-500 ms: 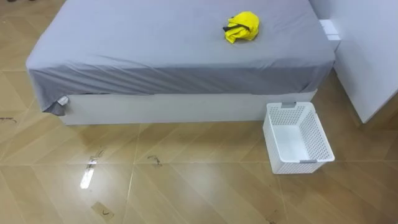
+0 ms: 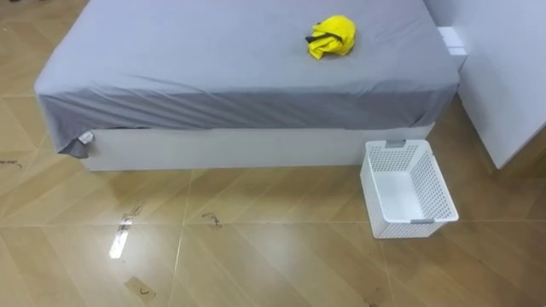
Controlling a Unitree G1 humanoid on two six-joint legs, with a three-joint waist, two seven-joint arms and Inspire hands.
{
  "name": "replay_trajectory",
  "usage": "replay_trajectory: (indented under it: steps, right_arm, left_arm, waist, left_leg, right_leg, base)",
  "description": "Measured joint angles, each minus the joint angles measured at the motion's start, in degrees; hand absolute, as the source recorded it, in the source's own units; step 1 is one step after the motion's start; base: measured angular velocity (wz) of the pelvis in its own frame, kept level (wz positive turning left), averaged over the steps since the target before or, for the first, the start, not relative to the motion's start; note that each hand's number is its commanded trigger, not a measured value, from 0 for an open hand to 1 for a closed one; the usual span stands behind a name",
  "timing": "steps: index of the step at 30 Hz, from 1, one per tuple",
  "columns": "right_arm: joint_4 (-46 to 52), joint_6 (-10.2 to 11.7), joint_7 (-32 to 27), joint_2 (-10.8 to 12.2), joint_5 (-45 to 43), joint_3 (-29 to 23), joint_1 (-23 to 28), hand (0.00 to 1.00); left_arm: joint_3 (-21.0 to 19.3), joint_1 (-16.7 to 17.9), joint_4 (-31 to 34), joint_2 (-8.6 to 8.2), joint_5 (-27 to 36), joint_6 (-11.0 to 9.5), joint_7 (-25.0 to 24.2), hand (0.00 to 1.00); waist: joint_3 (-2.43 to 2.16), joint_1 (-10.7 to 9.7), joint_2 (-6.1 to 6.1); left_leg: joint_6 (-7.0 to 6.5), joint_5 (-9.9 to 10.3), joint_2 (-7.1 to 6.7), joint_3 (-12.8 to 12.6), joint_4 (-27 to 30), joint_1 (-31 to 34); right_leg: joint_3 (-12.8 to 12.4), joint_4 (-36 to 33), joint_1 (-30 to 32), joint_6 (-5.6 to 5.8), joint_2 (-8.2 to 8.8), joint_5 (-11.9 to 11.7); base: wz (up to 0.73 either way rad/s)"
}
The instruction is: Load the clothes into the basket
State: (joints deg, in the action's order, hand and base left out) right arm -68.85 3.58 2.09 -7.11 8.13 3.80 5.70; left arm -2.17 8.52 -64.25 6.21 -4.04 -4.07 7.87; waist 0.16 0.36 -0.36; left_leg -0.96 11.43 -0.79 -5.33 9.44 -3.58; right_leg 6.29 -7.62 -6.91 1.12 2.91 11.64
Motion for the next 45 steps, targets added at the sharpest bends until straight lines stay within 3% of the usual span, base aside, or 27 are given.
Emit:
replay_trajectory:
  steps: [14, 17, 19, 21, 23, 24, 25, 26, 27, 28, 29, 30, 31, 32, 33, 34, 35, 36, 37, 38, 39, 40, 41, 42, 43, 44, 45]
  right_arm:
    - [0.08, 0.06, 0.55, 0.07, 0.24, -0.59, 0.18, 0.0]
    - [0.08, 0.03, 0.6, 0.13, 0.4, -0.51, 0.08, 0.0]
    - [0.12, 0.06, 0.58, 0.25, 0.37, -0.54, 0.06, 0.0]
    - [0.24, 0.28, 0.57, 0.28, 1.06, -0.65, 0.19, 0.0]
    - [0.01, 0.25, 0.45, -0.01, 2.76, -0.58, 0.53, 0.0]
    - [-0.02, 0.09, 0.35, 0.03, 3.36, -0.58, 0.69, 0.0]
    - [-0.02, 0.01, 0.05, -0.26, 3.8, -0.59, 0.75, 0.0]
    - [-0.02, -0.01, -0.06, -0.47, 3.92, -0.6, 0.75, 0.0]
    - [0.01, -0.03, -0.08, -0.97, 3.94, -0.61, 0.57, 0.0]
    - [0.04, -0.1, -0.07, -1.16, 3.74, -0.62, 0.56, 0.0]
    - [0.05, -0.39, -0.05, -1.17, 3.48, -0.62, 0.6, 0.0]
    - [0.05, -0.87, -0.13, -1.24, 2.98, -0.62, 0.62, 0.0]
    - [0.06, -1.2, -0.36, -1.25, 2.72, -0.65, 0.74, 0.0]
    - [0.06, -1.21, -0.5, -1.34, 2.6, -0.78, 0.83, 0.0]
    - [0.09, -1.15, -0.71, -1.45, 2.69, -1.79, 0.74, 0.0]
    - [0.23, -1.11, -0.95, -1.37, 2.76, -2.23, 0.79, 0.0]
    - [0.47, -1.0, -1.05, -1.39, 2.75, -2.36, 0.79, 0.0]
    - [0.99, -0.62, -1.7, -1.3, 3.07, -2.54, 1.0, 0.0]
    - [1.98, -0.39, -2.33, -1.27, 3.28, -2.52, 1.45, 0.0]
    - [2.28, -0.38, -2.53, -1.33, 3.25, -2.58, 1.55, 0.0]
    - [2.44, -0.38, -2.89, -1.27, 3.12, -2.62, 1.45, 0.0]
    - [2.8, -0.38, -3.42, -1.07, 2.87, -2.78, 1.4, 0.0]
    - [3.07, -0.38, -3.53, -1.04, 2.69, -3.01, 1.23, 0.0]
    - [4.64, -0.38, -3.47, -1.07, 2.88, -3.01, 0.6, 0.0]
    - [6.44, -0.39, -3.41, -1.07, 2.93, -2.91, -0.27, 0.0]
    - [7.4, -0.39, -3.44, -1.07, 2.93, -2.83, -0.48, 0.0]
    - [9.83, -0.43, -3.49, -0.93, 2.98, -2.47, -0.77, 0.0]
  left_arm:
    - [-0.14, 0.12, -0.01, -0.15, 2.42, -0.11, -0.58, 0.0]
    - [-2.23, 0.85, 0.02, -0.19, 3.34, -0.11, -0.67, 0.0]
    - [-3.4, 1.15, 0.08, 0.1, 5.04, -0.14, -0.62, 0.0]
    - [-3.76, 1.38, 0.48, 0.44, 7.86, -0.17, -0.55, 0.0]
    - [-3.79, 1.23, 0.67, 0.6, 10.73, -0.38, -0.57, 0.0]
    - [-3.04, 1.94, 0.71, 0.78, 12.23, -0.59, -0.54, 0.0]
    - [-1.71, 2.55, 0.8, 0.73, 12.97, -0.59, -0.53, 0.0]
    - [-1.19, 2.87, 0.95, 0.64, 13.46, -0.58, -0.52, 0.0]
    - [-0.91, 3.81, 1.37, 0.38, 13.41, -0.64, -0.51, 0.0]
    - [-1.16, 4.86, 1.36, 0.5, 13.4, -0.66, -0.42, 0.0]
    - [-1.21, 5.55, 1.26, 0.6, 13.39, -0.66, -0.01, 0.0]
    - [-1.32, 6.79, 0.93, 0.58, 13.3, -0.65, 0.64, 0.0]
    - [-1.29, 7.34, 0.25, 0.53, 13.15, -0.66, 0.67, 0.0]
    - [-1.3, 7.37, -0.06, 0.39, 12.97, -0.66, 0.66, 0.0]
    - [-1.29, 7.6, -0.24, 0.03, 12.84, -1.14, 0.56, 0.0]
    - [-1.09, 6.86, -0.3, -0.01, 12.75, -1.51, 0.46, 0.0]
    - [-1.06, 6.57, -0.38, -0.04, 12.6, -1.63, 0.38, 0.0]
    - [-1.06, 6.17, -0.35, 0.04, 13.59, -2.18, 0.38, 0.0]
    - [-1.15, 5.5, -0.28, 0.26, 13.94, -2.75, 0.45, 0.0]
    - [-1.21, 5.1, -0.29, 0.31, 14.05, -2.9, 0.49, 0.0]
    - [-1.41, 4.28, -0.22, 0.48, 14.46, -3.16, 0.61, 0.0]
    - [-1.36, 3.3, 0.1, 0.9, 14.38, -3.52, 0.65, 0.0]
    - [-1.42, 2.71, 0.36, 1.1, 14.18, -3.8, 0.66, 0.0]
    - [-1.8, 1.11, 0.32, 1.33, 13.81, -4.62, 0.95, 0.0]
    - [-2.01, 0.01, 0.25, 1.22, 13.44, -5.3, 1.63, 0.0]
    - [-1.99, -0.38, 0.32, 1.21, 13.29, -5.39, 1.73, 0.0]
    - [-1.88, -1.27, 0.9, 1.31, 13.13, -5.4, 1.69, 0.0]
  waist:
    - [-0.05, -0.13, 0.39]
    - [0.05, 0.21, 0.54]
    - [0.21, 0.27, 0.81]
    - [0.1, -0.05, 0.75]
    - [0.39, 0.07, 0.74]
    - [0.22, -0.28, 0.37]
    - [0.19, -0.3, -0.23]
    - [0.17, -0.02, -0.43]
    - [0.18, 0.64, -0.41]
    - [0.24, 1.55, -0.13]
    - [0.22, 1.57, -0.16]
    - [0.31, 1.63, -0.01]
    - [0.34, 1.5, -0.45]
    - [0.21, 1.51, -0.94]
    - [-0.32, 1.51, -1.48]
    - [0.23, 1.59, -2.59]
    - [0.25, 1.59, -2.49]
    - [0.21, 1.58, -2.45]
    - [0.23, 1.79, -2.57]
    - [0.22, 1.78, -2.53]
    - [0.12, 1.78, -2.28]
    - [-0.13, 1.75, -1.89]
    - [-0.06, 1.66, -1.46]
    - [0.04, 2.06, -1.12]
    - [0.45, 2.63, -0.25]
    - [0.52, 2.77, 0.08]
    - [0.55, 2.8, 0.79]
  left_leg:
    - [0.1, 0.77, 0.51, -0.11, 1.75, 0.66]
    - [0.82, 3.76, 2.09, -0.23, 7.68, 3.01]
    - [1.62, 6.29, 3.81, -0.23, 16.02, 6.67]
    - [1.65, 6.19, 4.79, -0.46, 24.53, 10.7]
    - [1.07, 4.25, 6.07, -1.13, 33.97, 15.84]
    - [0.68, 4.42, 4.7, -1.17, 33.96, 17.92]
    - [0.69, 4.11, 2.16, -1.09, 28.74, 20.47]
    - [1.1, 3.6, 0.85, -1.03, 25.14, 21.87]
    - [1.93, 1.17, -0.17, -1.27, 16.88, 24.53]
    - [2.04, -2.32, 0.31, -1.99, 9.68, 26.43]
    - [2.02, -4.05, 0.53, -2.33, 7.23, 27.16]
    - [1.72, -7.84, 1.06, -2.49, 4.74, 27.94]
    - [0.91, -12.06, 0.54, -3.18, 5.65, 28.36]
    - [-0.16, -13.65, -0.21, -3.87, 7.09, 28.7]
    - [-2.29, -13.99, -1.26, -4.98, 11.35, 29.93]
    - [-3.21, -9.75, -1.86, -6.46, 16.87, 31.04]
    - [-3.34, -7.69, -1.88, -6.74, 19.36, 31.3]
    - [-3.74, -4.35, -1.91, -7.17, 22.44, 30.86]
    - [-4.2, -1.68, -2.05, -8.26, 22.95, 28.84]
    - [-4.32, -0.62, -2.1, -8.73, 22.71, 27.46]
    - [-4.55, 0.83, -2.64, -8.92, 21.1, 23.79]
    - [-4.82, 1.76, -3.03, -8.68, 18.37, 19.87]
    - [-4.94, 2.12, -3.02, -8.32, 17.04, 18.25]
    - [-4.76, 2.46, -2.85, -7.46, 14.31, 14.97]
    - [-4.58, 2.58, -2.77, -5.1, 11.56, 11.63]
    - [-4.43, 2.76, -2.61, -3.68, 10.59, 10.2]
    - [-4.25, 3.29, -2.33, -1.02, 8.78, 7.37]
  right_leg:
    - [0.56, -0.56, 0.12, -0.2, -0.25, 0.15]
    - [1.9, -3.11, 1.06, -0.93, -1.21, 1.77]
    - [1.73, -6.55, 2.57, -1.82, -2.3, 4.58]
    - [1.63, -8.31, 2.92, -2.95, -2.35, 6.28]
    - [0.63, -9.21, 1.78, -3.89, -2.91, 7.3]
    - [-1.12, -9.52, 1.0, -4.32, -2.57, 8.33]
    - [-2.33, -9.97, 0.84, -4.4, -1.56, 9.29]
    - [-3.0, -10.21, 0.87, -4.29, -0.88, 9.73]
    - [-4.33, -9.96, 0.78, -4.01, -0.36, 10.38]
    - [-4.94, -9.8, 0.21, -3.69, 0.04, 11.39]
    - [-5.18, -9.61, -0.53, -3.47, 0.37, 12.01]
    - [-5.34, -8.85, -2.3, -3.05, 1.32, 13.2]
    - [-6.15, -7.65, -4.22, -2.1, 2.88, 14.33]
    - [-6.39, -7.01, -4.95, -1.25, 4.04, 14.91]
    - [-6.7, -6.24, -5.72, 0.24, 5.59, 15.53]
    - [-7.08, -6.67, -6.41, 0.9, 7.16, 15.56]
    - [-6.79, -7.9, -6.41, 1.67, 7.53, 15.1]
    - [-6.23, -12.16, -5.94, 3.63, 8.37, 13.48]
    - [-6.17, -18.84, -4.19, 4.58, 9.29, 11.03]
    - [-6.11, -22.5, -3.13, 4.55, 9.55, 8.88]
    - [-6.0, -29.56, -1.06, 4.52, 10.09, 2.59]
    - [-5.83, -36.27, 1.33, 3.62, 10.13, -5.9]
    - [-5.63, -39.57, 3.27, 3.63, 10.01, -7.76]
    - [-4.12, -45.26, 8.23, 1.92, 9.15, -3.76]
    - [-2.14, -48.07, 13.22, -0.22, 6.92, 0.81]
    - [-1.19, -47.93, 15.49, -1.12, 5.69, 2.8]
    - [1.49, -45.43, 20.23, -2.08, 2.87, 5.68]
  base:
    - [0.0]
    - [-0.08]
    - [0.03]
    - [0.22]
    - [0.28]
    - [0.33]
    - [0.31]
    - [0.09]
    - [-0.22]
    - [-0.3]
    - [-0.42]
    - [-0.39]
    - [-0.39]
    - [-0.33]
    - [-0.37]
    - [-0.34]
    - [-0.29]
    - [-0.21]
    - [-0.22]
    - [-0.22]
    - [-0.12]
    - [-0.1]
    - [-0.16]
    - [-0.32]
    - [-0.35]
    - [-0.34]
    - [-0.12]
